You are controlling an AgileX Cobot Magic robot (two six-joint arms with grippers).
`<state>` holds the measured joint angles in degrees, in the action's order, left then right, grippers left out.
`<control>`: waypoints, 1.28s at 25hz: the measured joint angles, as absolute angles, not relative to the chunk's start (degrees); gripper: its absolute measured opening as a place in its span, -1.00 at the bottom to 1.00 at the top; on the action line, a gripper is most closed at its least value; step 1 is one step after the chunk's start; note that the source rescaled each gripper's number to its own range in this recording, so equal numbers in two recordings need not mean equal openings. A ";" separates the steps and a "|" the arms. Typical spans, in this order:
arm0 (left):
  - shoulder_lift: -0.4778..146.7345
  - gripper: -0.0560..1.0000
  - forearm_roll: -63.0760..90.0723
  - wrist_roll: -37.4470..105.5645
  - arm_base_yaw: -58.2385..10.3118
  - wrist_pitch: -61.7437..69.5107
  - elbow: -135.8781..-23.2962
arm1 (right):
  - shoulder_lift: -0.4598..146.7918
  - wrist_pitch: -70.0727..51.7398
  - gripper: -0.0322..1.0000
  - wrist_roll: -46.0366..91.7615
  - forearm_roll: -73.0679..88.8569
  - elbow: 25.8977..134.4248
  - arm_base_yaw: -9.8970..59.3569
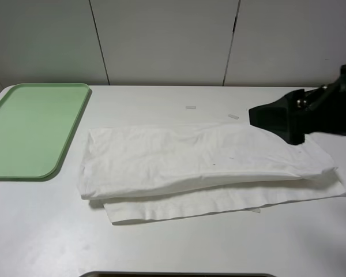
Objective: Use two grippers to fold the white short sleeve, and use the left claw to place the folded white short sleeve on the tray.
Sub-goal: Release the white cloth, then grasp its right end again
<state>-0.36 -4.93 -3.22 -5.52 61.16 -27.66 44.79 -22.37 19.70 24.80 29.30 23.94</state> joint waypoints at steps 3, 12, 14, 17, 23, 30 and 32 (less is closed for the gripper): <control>-0.36 1.00 -4.93 -3.22 -5.52 61.16 -27.66 | 54.18 -24.97 1.00 26.10 29.04 34.79 20.56; -0.40 1.00 -4.93 -3.22 -5.52 61.16 -27.66 | 80.86 -48.17 1.00 27.52 27.92 59.76 1.05; -0.40 1.00 -4.93 -3.22 -5.52 61.16 -27.66 | 84.14 -49.71 1.00 27.29 27.26 61.84 -1.91; -0.40 1.00 -4.93 -3.22 -5.52 61.16 -27.66 | 88.50 -51.95 1.00 27.21 26.87 63.69 -5.89; -0.40 1.00 -4.93 -3.22 -5.52 61.16 -27.66 | 97.04 -53.33 1.00 27.27 26.80 64.25 -13.54; -0.40 1.00 -4.93 -3.22 -5.52 61.16 -27.66 | 103.22 -49.25 1.00 27.33 22.75 64.25 -16.48; -0.40 1.00 -4.93 -3.22 -5.52 61.16 -27.66 | 103.89 -48.26 1.00 27.33 22.33 64.25 -16.47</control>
<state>-0.40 -4.93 -3.22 -5.52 61.16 -27.66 103.89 -48.26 27.33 22.33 64.25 -16.47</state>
